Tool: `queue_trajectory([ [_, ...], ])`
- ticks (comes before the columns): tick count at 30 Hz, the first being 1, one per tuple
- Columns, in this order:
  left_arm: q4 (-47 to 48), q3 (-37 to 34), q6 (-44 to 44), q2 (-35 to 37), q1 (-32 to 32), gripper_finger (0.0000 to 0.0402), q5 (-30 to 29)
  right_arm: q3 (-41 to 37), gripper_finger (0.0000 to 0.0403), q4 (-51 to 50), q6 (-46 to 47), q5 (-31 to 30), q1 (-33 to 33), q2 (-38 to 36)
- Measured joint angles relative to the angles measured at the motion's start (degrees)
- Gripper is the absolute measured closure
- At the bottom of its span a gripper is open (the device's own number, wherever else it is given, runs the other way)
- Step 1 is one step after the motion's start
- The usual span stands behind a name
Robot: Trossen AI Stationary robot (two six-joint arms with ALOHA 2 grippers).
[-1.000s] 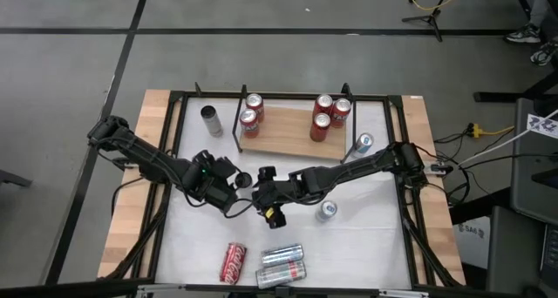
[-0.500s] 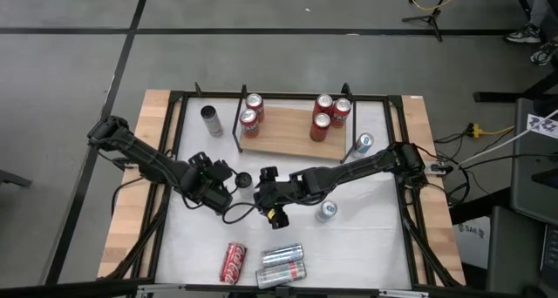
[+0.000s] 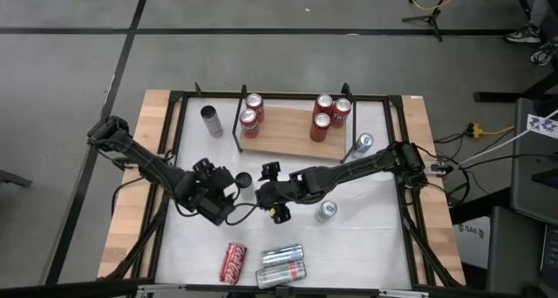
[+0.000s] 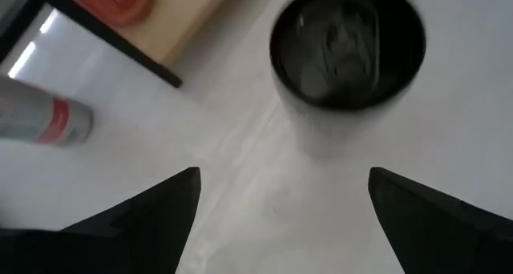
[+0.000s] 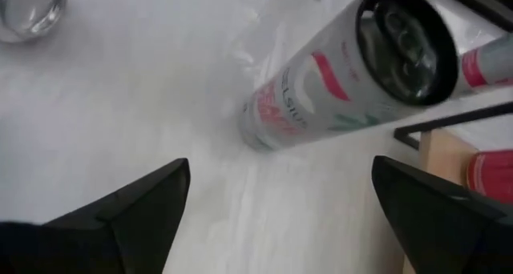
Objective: Place canned beverage on shelf
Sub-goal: Put the middle white-pink soda can on the shelf
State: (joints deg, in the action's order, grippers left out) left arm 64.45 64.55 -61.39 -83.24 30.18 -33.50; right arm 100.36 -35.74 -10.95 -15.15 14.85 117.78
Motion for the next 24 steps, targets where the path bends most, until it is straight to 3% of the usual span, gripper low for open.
queue_trajectory([
  [5,-1.25,0.02,-0.05,0.00,-0.88,0.0049,-2.91,0.00,0.0020,4.14,-0.16,0.61,0.02,0.00],
  [15,-0.36,0.02,0.04,0.00,-3.39,0.0049,-3.94,0.00,0.0020,7.50,-1.74,7.59,0.00,0.00],
  [24,3.82,0.02,1.95,0.00,-3.70,0.0049,-5.06,0.00,0.0020,7.41,-1.76,8.32,0.13,0.00],
])
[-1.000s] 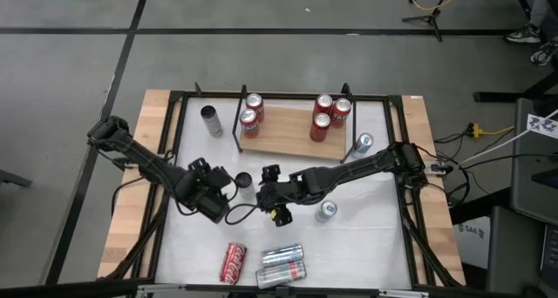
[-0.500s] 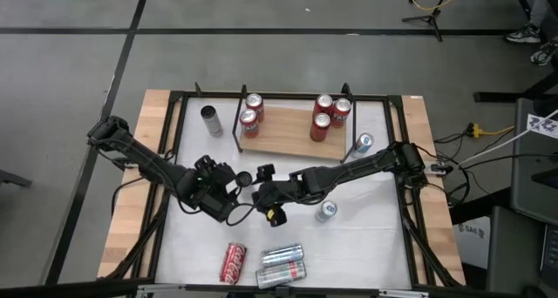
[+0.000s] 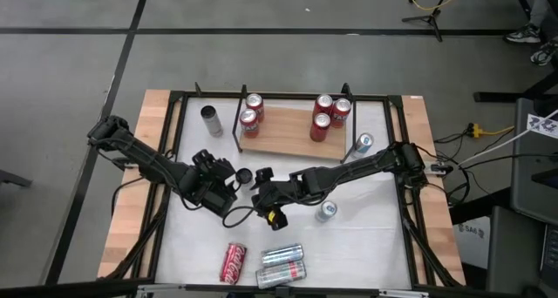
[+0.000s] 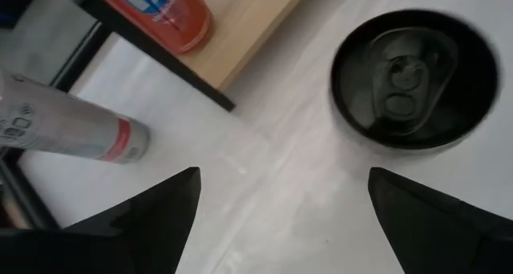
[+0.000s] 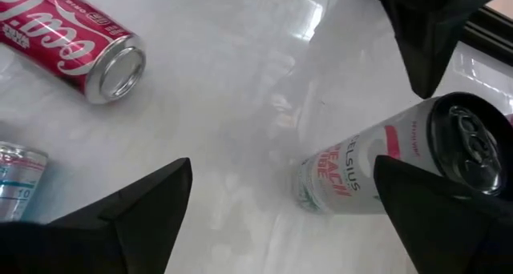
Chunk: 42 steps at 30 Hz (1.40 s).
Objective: Place canned beverage on shelf
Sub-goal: Put the middle white-pink soda can on the shelf
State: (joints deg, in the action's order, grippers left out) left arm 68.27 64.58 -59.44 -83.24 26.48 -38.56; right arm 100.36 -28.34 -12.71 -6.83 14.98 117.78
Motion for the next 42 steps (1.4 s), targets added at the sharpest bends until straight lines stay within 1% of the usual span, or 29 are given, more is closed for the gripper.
queue_trajectory([
  [3,0.52,0.00,0.00,0.00,0.31,0.0049,0.85,0.00,0.0020,0.00,0.00,-0.01,-0.01,0.00],
  [9,0.48,0.00,-0.46,0.00,2.33,0.0049,5.99,3.56,0.0020,-1.77,-0.41,-2.27,0.00,0.04],
  [13,0.47,0.00,-2.45,0.00,4.17,0.0049,6.30,6.83,0.0020,-1.65,-2.69,-4.84,-0.02,0.06],
  [16,0.45,0.00,-4.09,0.00,5.36,0.0049,6.31,7.41,0.0020,0.98,-5.38,-7.15,-0.43,-0.04],
  [18,0.37,0.00,-5.13,0.00,6.07,0.0049,6.31,7.33,0.0020,2.03,-5.77,-7.01,-1.27,0.04],
  [23,0.27,0.00,-7.78,0.00,7.79,0.0049,6.42,7.32,0.0020,2.39,-5.45,-3.70,-4.21,0.44],
  [27,0.24,0.00,-8.93,0.00,9.36,0.0049,6.46,7.24,0.0020,2.02,-2.70,-1.99,-6.35,0.63],
  [35,0.00,0.00,-11.14,0.00,11.17,0.0049,6.35,6.07,0.0020,2.78,0.46,5.93,-8.76,0.55],
  [42,-0.08,0.00,-12.57,0.00,11.45,0.0049,6.27,2.55,0.0020,5.63,0.46,6.64,-8.59,0.52],
])
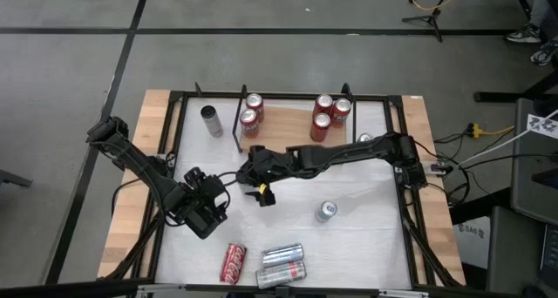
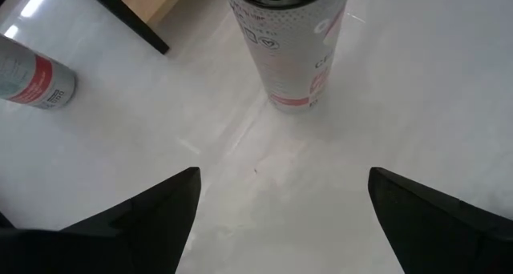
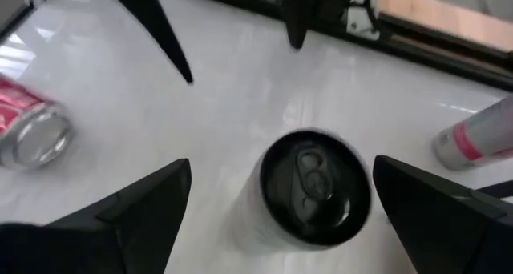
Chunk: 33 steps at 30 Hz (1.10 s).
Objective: Place canned beverage on shelf
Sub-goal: Put the middle white-pink soda can on the shelf
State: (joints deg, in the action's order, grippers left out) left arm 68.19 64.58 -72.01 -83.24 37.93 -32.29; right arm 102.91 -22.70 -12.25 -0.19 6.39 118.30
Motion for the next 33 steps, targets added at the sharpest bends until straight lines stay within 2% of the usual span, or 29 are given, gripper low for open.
queue_trajectory([
  [12,-0.33,0.00,-0.04,0.00,-0.02,0.0049,-0.09,-4.09,0.0020,4.04,-0.06,-0.35,-0.39,-0.02],
  [33,-1.28,0.02,0.09,0.00,-0.02,0.0049,-0.28,-4.28,0.0020,6.00,-0.11,0.10,-1.97,0.15],
])
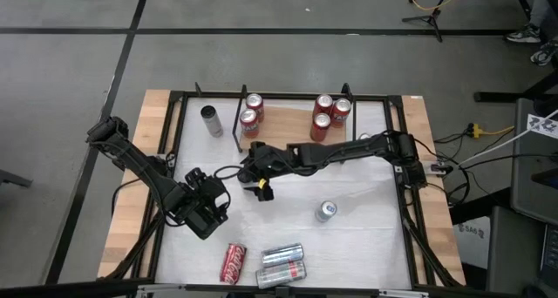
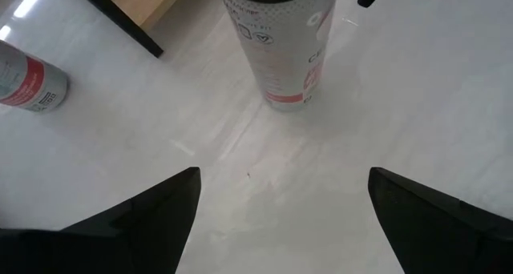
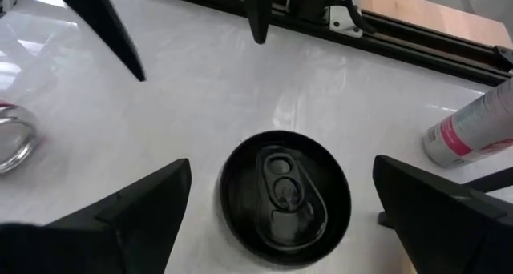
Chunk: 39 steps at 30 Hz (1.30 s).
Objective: Place canned beverage on shelf
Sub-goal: Put the middle white-pink soda can on the shelf
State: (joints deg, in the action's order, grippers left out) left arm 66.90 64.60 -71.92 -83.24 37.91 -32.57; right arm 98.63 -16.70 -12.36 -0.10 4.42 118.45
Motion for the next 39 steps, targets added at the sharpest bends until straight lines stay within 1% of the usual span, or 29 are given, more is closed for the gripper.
queue_trajectory([
  [5,-0.12,0.00,0.01,0.00,0.00,0.0049,-0.02,-0.04,0.0020,0.32,0.09,1.71,-0.43,1.73],
  [10,-0.31,0.02,0.04,-0.02,-0.01,0.0049,0.00,0.00,0.0020,-0.12,0.09,0.86,-0.35,3.03],
  [17,-0.54,0.02,0.04,-0.02,0.00,0.0049,0.00,0.00,0.0024,-0.78,0.09,0.63,-0.34,3.04],
  [19,-0.55,0.02,0.04,-0.02,0.00,0.0049,-0.14,0.00,0.0036,-0.60,0.09,0.57,-0.32,3.04],
  [22,-0.56,0.02,0.04,-0.02,-0.02,0.0049,-0.33,0.00,0.0068,-0.84,0.09,0.57,-0.34,3.04],
  [25,-0.56,0.02,0.04,-0.02,0.00,0.0049,-0.48,0.00,0.0111,-0.82,0.14,0.63,-0.32,2.99],
  [29,-0.57,0.02,0.07,-0.02,0.00,0.0049,-2.28,0.00,0.0167,-1.02,0.13,0.74,-0.32,2.78],
  [31,-0.58,0.02,0.08,-0.02,-0.07,0.0049,-2.76,0.44,0.0171,-2.05,0.13,0.74,-0.32,2.54],
  [34,-0.58,0.02,0.09,-0.02,-0.44,0.0049,-2.80,2.49,0.0171,-6.75,0.13,0.72,-0.32,2.32],
  [37,-0.54,0.02,0.59,-0.02,-0.62,0.0049,-3.09,6.69,0.0171,-13.23,0.11,0.72,-0.32,2.29],
  [39,-0.56,0.02,0.74,-0.02,-0.84,0.0049,-4.26,9.62,0.0169,-17.38,0.09,0.72,-0.32,2.11],
])
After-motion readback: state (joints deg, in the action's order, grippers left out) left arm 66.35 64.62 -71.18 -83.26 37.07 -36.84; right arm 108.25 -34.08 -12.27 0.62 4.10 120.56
